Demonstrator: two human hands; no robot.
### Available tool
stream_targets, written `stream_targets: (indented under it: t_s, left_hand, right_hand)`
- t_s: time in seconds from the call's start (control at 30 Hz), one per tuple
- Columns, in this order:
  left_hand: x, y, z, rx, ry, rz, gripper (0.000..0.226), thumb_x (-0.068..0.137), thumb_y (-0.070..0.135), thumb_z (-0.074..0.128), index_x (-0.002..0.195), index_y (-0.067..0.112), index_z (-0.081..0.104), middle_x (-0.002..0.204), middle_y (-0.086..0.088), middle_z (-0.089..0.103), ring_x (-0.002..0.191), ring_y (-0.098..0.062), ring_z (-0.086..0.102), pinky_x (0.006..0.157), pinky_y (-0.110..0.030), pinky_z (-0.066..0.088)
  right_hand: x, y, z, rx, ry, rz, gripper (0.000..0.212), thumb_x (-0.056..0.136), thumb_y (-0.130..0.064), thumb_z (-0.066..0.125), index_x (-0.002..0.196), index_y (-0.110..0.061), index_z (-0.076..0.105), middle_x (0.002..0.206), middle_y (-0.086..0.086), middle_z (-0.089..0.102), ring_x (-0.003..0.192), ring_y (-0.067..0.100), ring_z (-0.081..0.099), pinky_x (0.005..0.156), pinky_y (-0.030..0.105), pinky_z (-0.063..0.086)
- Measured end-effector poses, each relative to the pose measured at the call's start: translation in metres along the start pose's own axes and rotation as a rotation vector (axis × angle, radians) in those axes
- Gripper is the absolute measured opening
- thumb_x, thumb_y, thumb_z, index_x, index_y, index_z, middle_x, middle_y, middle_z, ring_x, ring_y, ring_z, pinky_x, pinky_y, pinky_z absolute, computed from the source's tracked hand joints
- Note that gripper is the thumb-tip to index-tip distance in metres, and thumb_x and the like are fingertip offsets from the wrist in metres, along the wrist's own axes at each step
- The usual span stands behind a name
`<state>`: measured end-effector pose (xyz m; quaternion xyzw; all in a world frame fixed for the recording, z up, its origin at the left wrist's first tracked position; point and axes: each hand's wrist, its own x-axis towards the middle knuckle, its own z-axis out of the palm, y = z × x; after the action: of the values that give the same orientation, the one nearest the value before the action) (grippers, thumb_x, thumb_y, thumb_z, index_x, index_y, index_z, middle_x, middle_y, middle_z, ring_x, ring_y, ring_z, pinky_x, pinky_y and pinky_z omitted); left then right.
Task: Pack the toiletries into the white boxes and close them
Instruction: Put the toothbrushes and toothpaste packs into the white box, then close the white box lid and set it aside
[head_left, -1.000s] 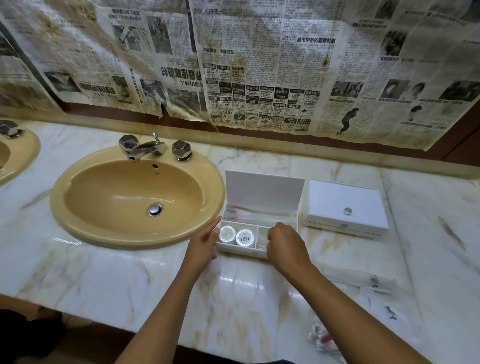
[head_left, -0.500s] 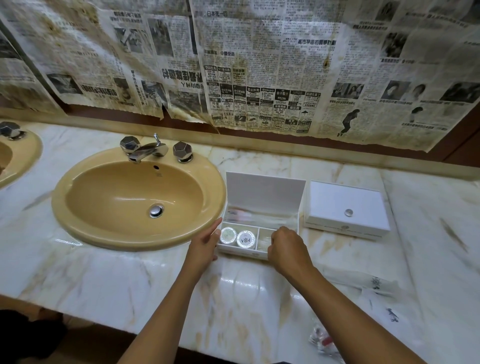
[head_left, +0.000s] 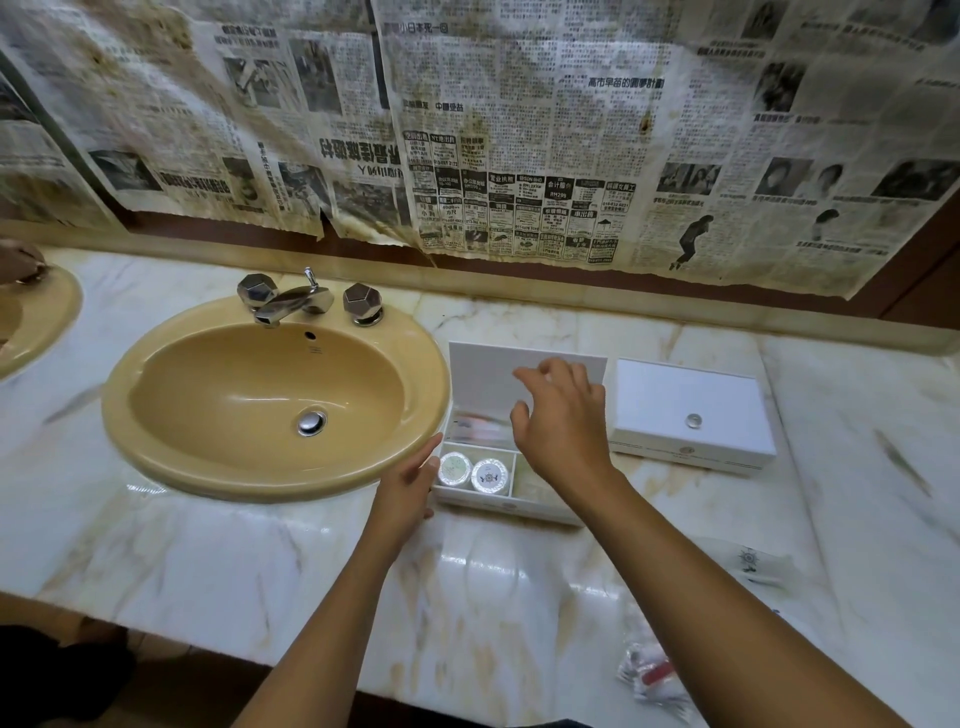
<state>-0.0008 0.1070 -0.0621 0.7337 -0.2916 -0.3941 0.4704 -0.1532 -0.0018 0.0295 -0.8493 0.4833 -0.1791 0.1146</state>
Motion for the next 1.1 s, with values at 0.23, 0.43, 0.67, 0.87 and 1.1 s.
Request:
stream_targets:
  t_s: [0.23,0.43,0.67,0.87,1.1]
  left_hand:
    - [-0.001,0.000,0.000,-0.001,-0.001,0.001,0.030,0.100,0.029,0.048,0.124,0.046,0.054,0.096,0.010,0.056,0.078,-0.008,0.048,0.074,-0.037,0.056]
    - [0.002,-0.002,-0.002,0.003,-0.018,-0.031,0.029,0.100,0.030,0.049,0.123,0.047,0.054,0.078,0.000,0.042,0.075,-0.013,0.043,0.075,-0.037,0.055]
    - [0.003,-0.001,-0.002,-0.022,-0.008,-0.081,0.027,0.098,0.030,0.051,0.122,0.040,0.059,0.085,0.003,0.053,0.086,-0.016,0.053,0.074,-0.037,0.055]
    - [0.001,0.002,-0.002,-0.054,-0.040,-0.121,0.033,0.100,0.032,0.044,0.107,0.061,0.057,0.097,0.008,0.058,0.095,-0.015,0.055,0.081,-0.040,0.054]
    - [-0.002,0.006,0.000,-0.085,-0.009,-0.146,0.031,0.097,0.031,0.048,0.106,0.058,0.060,0.099,0.007,0.057,0.096,-0.016,0.056,0.080,-0.039,0.053]
  right_hand:
    - [0.017,-0.001,0.007,-0.155,-0.085,0.033,0.056,0.092,-0.016,0.047,0.146,-0.020,0.030,0.149,0.009,0.032,0.139,0.027,0.021,0.113,0.055,0.007]
    - [0.006,0.000,0.001,-0.150,0.033,-0.063,0.033,0.090,-0.008,0.051,0.117,-0.024,0.061,0.110,0.001,0.061,0.104,0.026,0.048,0.086,0.040,0.028]
    - [-0.025,0.001,0.007,-0.136,-0.264,-0.112,0.038,0.087,-0.003,0.049,0.115,-0.027,0.059,0.110,0.001,0.055,0.105,0.024,0.048,0.081,0.034,0.028]
    - [-0.048,0.004,0.029,-0.124,-0.322,-0.116,0.035,0.085,0.003,0.046,0.110,-0.019,0.058,0.105,0.004,0.053,0.098,0.025,0.049,0.078,0.033,0.029]
    - [-0.055,0.008,0.042,-0.114,-0.324,-0.108,0.023,0.093,-0.012,0.042,0.103,-0.019,0.061,0.099,0.003,0.054,0.091,0.024,0.049,0.070,0.032,0.028]
